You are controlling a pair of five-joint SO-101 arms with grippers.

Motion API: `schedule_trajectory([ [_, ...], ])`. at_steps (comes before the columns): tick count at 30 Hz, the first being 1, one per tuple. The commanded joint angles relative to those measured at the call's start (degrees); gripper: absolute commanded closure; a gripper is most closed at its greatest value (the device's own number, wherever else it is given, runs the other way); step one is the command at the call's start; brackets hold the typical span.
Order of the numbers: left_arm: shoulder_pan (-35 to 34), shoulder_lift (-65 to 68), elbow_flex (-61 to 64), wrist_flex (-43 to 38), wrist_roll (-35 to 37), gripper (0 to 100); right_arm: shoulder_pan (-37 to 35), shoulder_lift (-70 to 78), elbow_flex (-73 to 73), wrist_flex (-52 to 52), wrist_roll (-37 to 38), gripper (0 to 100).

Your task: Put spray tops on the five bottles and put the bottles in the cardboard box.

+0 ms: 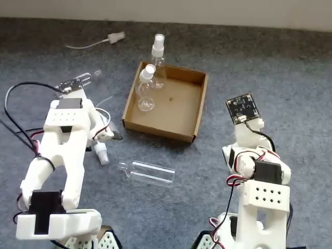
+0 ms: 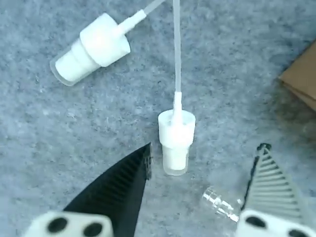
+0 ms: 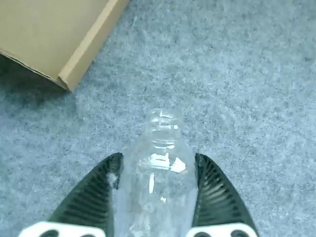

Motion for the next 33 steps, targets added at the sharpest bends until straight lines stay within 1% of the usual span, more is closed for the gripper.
schedule_trajectory([
  [1,-1.6,-0.9,-2.7,0.0,-18.9,70,-0.1,-1.1,-0.1,-0.9,-0.1,97.2],
  [4,-2.3,-0.5,-4.7,1.2,-44.7,70,0.0,-1.1,-0.1,-0.9,-0.1,97.2],
  [6,-2.6,-0.4,-5.8,4.0,-59.6,70,-0.1,-1.1,-0.1,-0.9,-0.1,97.2],
  [9,-4.4,-0.6,-6.4,6.3,-75.8,70,-0.3,-1.1,-0.3,-0.9,-0.1,97.2],
  [12,-6.3,-0.5,-6.4,4.2,-90.7,70,-0.3,-1.1,-0.3,-0.9,-0.1,97.2],
  [14,-6.4,-0.3,-6.0,2.3,-98.7,70,-0.3,-1.1,-0.3,-0.9,-0.2,97.2],
  [17,-5.6,-0.2,-5.8,-0.1,-106.2,70,-0.3,-1.1,-0.4,-0.9,-0.2,97.2],
  [21,-3.4,-0.2,-5.9,-1.4,-113.1,70,-0.3,-1.1,-0.4,-0.9,-0.2,97.2],
  [26,0.0,-0.2,-2.2,-6.2,-117.1,70,-0.3,-1.1,-0.4,-0.9,-0.4,97.2],
  [33,2.1,-0.2,4.4,-14.9,-119.2,70,-0.3,-1.1,-0.5,-0.9,-0.4,97.2],
])
